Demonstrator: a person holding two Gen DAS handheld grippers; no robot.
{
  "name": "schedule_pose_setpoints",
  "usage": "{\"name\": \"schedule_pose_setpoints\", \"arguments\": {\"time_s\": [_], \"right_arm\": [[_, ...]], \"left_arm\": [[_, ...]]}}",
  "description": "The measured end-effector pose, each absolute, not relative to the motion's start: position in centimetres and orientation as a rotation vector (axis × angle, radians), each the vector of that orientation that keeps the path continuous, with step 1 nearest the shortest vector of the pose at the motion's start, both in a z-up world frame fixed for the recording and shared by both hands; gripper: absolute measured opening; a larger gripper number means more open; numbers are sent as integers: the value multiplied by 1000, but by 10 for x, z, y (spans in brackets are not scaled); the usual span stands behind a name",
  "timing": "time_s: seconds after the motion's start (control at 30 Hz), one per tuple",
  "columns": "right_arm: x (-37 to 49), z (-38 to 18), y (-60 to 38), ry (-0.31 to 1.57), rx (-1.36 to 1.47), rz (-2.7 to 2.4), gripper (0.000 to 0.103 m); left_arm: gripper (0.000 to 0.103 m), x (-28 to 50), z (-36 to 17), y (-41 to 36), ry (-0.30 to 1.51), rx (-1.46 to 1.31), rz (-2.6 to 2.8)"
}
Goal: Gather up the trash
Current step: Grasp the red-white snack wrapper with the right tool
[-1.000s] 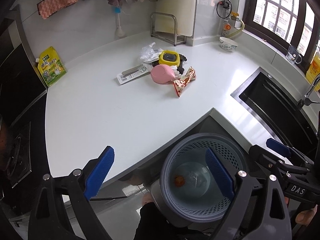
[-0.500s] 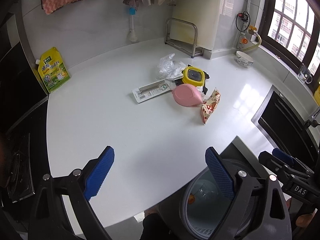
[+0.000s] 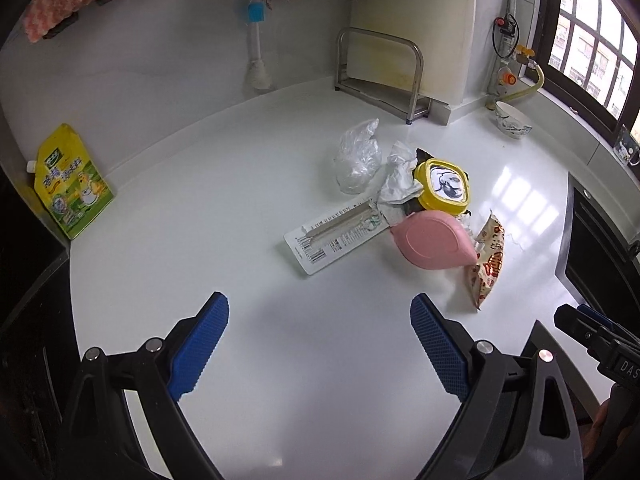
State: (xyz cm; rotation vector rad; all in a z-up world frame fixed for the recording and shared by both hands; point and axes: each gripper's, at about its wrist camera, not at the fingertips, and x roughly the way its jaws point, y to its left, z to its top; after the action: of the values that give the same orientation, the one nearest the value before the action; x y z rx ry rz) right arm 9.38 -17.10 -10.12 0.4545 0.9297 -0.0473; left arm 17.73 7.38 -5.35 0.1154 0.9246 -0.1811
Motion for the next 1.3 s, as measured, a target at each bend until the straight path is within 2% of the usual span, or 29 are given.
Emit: {"name": "schedule_pose_setpoints", "arguments": {"time_s": [0.53,1.2,1.3], "right_arm": [[165,-142,-169,992,554,-235,87],[191,-162,-160,1021,463,-316,86],[191,-161,-157,1017,446,-308,72]], "left_arm": [[91,263,-98,54,944,219,-392],[91,285,-126,44,974,262,-501],[91,286,-127,44,971,266,-504]]}}
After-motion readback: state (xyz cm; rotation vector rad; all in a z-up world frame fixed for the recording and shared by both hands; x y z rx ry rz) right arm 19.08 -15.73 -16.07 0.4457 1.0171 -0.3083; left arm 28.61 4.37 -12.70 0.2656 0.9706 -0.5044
